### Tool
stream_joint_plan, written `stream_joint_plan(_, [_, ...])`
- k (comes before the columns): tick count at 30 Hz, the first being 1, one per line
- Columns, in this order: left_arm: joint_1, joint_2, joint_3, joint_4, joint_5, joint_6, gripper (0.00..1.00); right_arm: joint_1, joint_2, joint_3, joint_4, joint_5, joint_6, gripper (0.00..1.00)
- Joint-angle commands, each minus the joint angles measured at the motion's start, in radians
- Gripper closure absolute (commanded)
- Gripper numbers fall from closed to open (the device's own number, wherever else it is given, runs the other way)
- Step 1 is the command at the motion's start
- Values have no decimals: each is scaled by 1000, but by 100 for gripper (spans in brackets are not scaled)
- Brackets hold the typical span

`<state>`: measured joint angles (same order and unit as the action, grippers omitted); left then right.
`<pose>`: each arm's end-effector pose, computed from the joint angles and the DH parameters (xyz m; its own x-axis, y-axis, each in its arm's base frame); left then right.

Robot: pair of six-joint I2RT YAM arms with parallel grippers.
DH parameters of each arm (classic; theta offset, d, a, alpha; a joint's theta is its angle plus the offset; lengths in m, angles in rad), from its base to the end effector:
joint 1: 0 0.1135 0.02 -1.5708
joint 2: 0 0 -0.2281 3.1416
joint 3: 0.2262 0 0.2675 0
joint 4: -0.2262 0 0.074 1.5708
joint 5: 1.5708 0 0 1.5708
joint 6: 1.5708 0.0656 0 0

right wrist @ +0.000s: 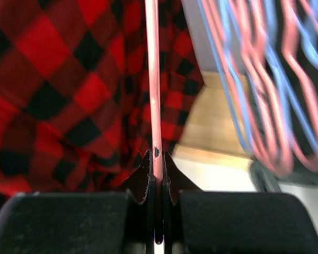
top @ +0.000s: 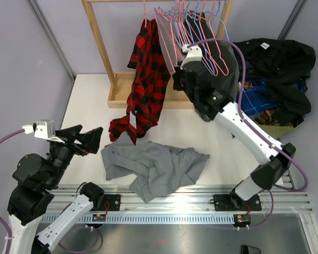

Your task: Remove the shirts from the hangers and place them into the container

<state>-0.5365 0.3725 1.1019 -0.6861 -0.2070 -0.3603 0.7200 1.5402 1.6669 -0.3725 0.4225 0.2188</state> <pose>0.0928 -0.0395 0.4210 -0.0793 -0.3543 -0.9318 0.3161 0.8776 -0.3605 0.3138 0.2395 0.4014 -0.2442 0.0491 -0.9685 -0.2555 0.9602 0.1131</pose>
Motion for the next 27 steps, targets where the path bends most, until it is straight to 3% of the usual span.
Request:
stream_joint_plan(1, [-3,-15,0,49,24,-5,1,-27,89,161,6,-85,7,100])
stream_joint_plan(9, [-3,-23,0,42,32,-6,1,-44,236,375,-74,-136,-10,100])
stream_joint_plan(16, [-3,-30,4,30,34,-9,1,-48,238,349,-141,-123,19,100])
stream_joint_plan(17, [-5,-30,6,28,35,-11,1,-48,233,340,-146,-116,22,93])
stream_joint_plan(18, [-3,-29,7,26,40,-11,1,-48,216,315,-154,-113,25,75])
stream_joint_plan(21, [-3,-26,7,28,46,-17,1,-48,178,262,-154,-116,25,68])
stream_joint_plan(22, [-3,-23,7,30,47,-19,1,-47,169,249,-161,-117,24,51])
stream_joint_plan(23, [-3,-21,10,31,49,-20,1,-47,158,238,-164,-135,24,41])
stream_joint_plan(25, [-3,-18,16,30,49,-22,1,-42,103,179,-164,-163,28,28])
stream_joint_plan(27, [-3,-17,18,30,50,-22,1,-25,19,92,-146,-197,34,21])
